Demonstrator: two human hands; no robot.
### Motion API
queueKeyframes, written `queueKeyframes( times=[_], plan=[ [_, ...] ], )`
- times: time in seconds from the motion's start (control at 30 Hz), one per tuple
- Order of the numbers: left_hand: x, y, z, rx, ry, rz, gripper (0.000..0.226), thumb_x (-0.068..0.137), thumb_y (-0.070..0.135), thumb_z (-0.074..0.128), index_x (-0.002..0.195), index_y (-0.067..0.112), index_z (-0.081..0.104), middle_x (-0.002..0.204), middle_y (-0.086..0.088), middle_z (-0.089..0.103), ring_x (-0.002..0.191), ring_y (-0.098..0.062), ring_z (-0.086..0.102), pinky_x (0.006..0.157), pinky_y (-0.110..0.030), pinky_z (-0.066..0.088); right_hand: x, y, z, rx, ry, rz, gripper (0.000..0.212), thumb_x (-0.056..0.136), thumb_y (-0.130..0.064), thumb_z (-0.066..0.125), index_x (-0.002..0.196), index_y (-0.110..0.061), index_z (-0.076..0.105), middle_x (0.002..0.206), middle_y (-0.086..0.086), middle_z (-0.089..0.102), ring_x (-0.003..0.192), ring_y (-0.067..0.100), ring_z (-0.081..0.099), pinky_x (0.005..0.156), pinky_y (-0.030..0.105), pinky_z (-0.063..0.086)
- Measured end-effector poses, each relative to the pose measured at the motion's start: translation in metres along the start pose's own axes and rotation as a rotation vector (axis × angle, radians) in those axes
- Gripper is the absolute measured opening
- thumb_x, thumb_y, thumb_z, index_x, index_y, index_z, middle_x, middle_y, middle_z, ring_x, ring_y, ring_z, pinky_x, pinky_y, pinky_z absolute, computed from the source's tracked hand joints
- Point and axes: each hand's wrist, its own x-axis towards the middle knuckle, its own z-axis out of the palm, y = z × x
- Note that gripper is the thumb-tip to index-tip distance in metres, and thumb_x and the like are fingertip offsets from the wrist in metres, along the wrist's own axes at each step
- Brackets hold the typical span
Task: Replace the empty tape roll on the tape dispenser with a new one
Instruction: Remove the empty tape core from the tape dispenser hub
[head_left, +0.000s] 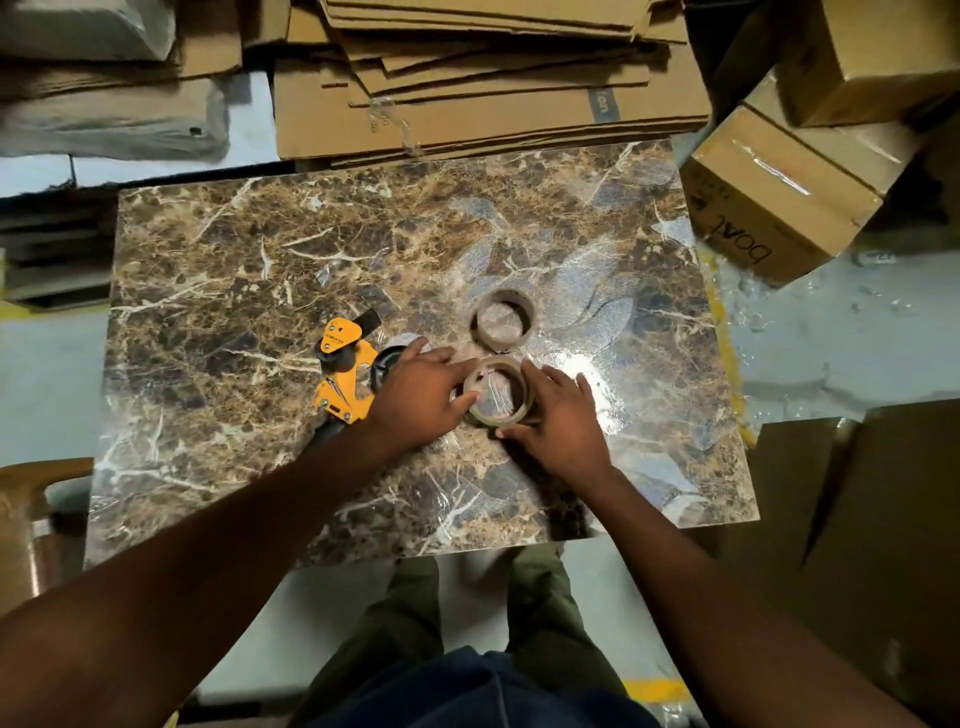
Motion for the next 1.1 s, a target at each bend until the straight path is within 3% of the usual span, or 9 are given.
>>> queueKeyframes(
  times=[0.13,0.23,0.33,0.4,0.5,0.6,0.73,0.93,1.1],
  plan=[
    [-0.014,0.003,-0.021,-0.107,0.033,-0.053,0.067,0.09,0.067,0.06,0.145,0.03,0.061,0.141,-0.017,0.065,0.14,-0.028,0.053,0.122,-0.045,0.03,0.0,-0.006,-0.013,0.019,0.039,-0.022,0.097,0.072,-0.071,0.077,0.152,-0.025,0.048,0.147,0.007,0.061,0.148,0.025,0.041,0.126,0.056,0.018],
    [-0.03,0.004,-0.039,-0.333,0.141,-0.187,0.076,0.081,0.076,0.064,0.14,0.028,0.066,0.139,-0.008,0.065,0.129,-0.021,0.057,0.11,-0.038,0.046,0.003,-0.024,-0.03,0.117,0.085,-0.053,0.092,0.07,-0.069,0.082,0.148,-0.029,0.055,0.149,0.012,0.058,0.146,0.024,0.04,0.123,0.053,0.026],
    [-0.041,-0.006,-0.055,-0.436,0.198,-0.301,0.086,0.079,0.082,0.056,0.145,0.027,0.061,0.134,0.005,0.063,0.119,-0.008,0.051,0.101,-0.03,0.045,0.011,-0.053,-0.038,0.212,0.088,-0.111,0.09,0.068,-0.067,0.084,0.147,-0.032,0.057,0.151,0.012,0.055,0.144,0.025,0.039,0.119,0.057,0.033],
    [-0.046,-0.018,-0.06,-0.488,0.194,-0.341,0.097,0.078,0.09,0.047,0.149,0.026,0.058,0.134,0.005,0.062,0.122,-0.011,0.052,0.101,-0.031,0.044,0.018,-0.072,-0.039,0.226,0.079,-0.149,0.092,0.067,-0.072,0.079,0.147,-0.034,0.055,0.15,0.012,0.056,0.144,0.03,0.042,0.117,0.056,0.036],
    [-0.056,-0.045,-0.06,-0.526,0.216,-0.356,0.096,0.078,0.094,0.047,0.145,0.027,0.062,0.131,0.004,0.063,0.119,-0.014,0.057,0.106,-0.043,0.049,0.028,-0.096,-0.035,0.211,0.061,-0.204,0.091,0.069,-0.057,0.088,0.147,-0.025,0.056,0.145,0.016,0.06,0.141,0.036,0.046,0.116,0.057,0.037],
    [-0.069,-0.067,-0.063,-0.332,0.145,-0.335,0.09,0.078,0.09,0.052,0.15,0.036,0.056,0.162,0.007,0.044,0.155,-0.02,0.03,0.128,-0.054,0.02,0.032,-0.11,-0.027,0.148,-0.018,-0.194,0.094,0.072,-0.049,0.091,0.153,-0.023,0.051,0.152,0.015,0.055,0.147,0.035,0.039,0.121,0.056,0.029],
    [-0.081,-0.081,-0.065,-0.167,0.001,-0.3,0.095,0.074,0.1,0.034,0.156,0.052,0.037,0.176,0.008,0.005,0.162,-0.019,-0.003,0.128,-0.054,-0.008,0.039,-0.11,-0.009,0.097,-0.098,-0.174,0.098,0.073,-0.053,0.089,0.157,-0.027,0.046,0.156,0.015,0.051,0.151,0.033,0.033,0.124,0.053,0.024],
    [-0.079,-0.085,-0.064,-0.061,-0.076,-0.249,0.083,0.092,0.078,0.049,0.163,0.048,0.02,0.175,0.01,-0.001,0.162,-0.02,-0.004,0.128,-0.061,-0.001,0.053,-0.104,-0.001,-0.005,-0.136,-0.191,0.099,0.074,-0.054,0.086,0.158,-0.026,0.04,0.158,0.01,0.05,0.152,0.033,0.032,0.123,0.05,0.025],
    [-0.067,-0.089,-0.076,0.026,-0.144,-0.123,0.071,0.1,0.069,0.042,0.164,0.046,0.02,0.174,0.016,0.001,0.162,-0.019,0.004,0.127,-0.059,0.004,0.061,-0.112,-0.008,-0.027,-0.125,-0.32,0.084,0.075,-0.036,0.089,0.149,-0.025,0.051,0.143,0.005,0.064,0.131,0.031,0.056,0.11,0.046,0.042]
  ],
)
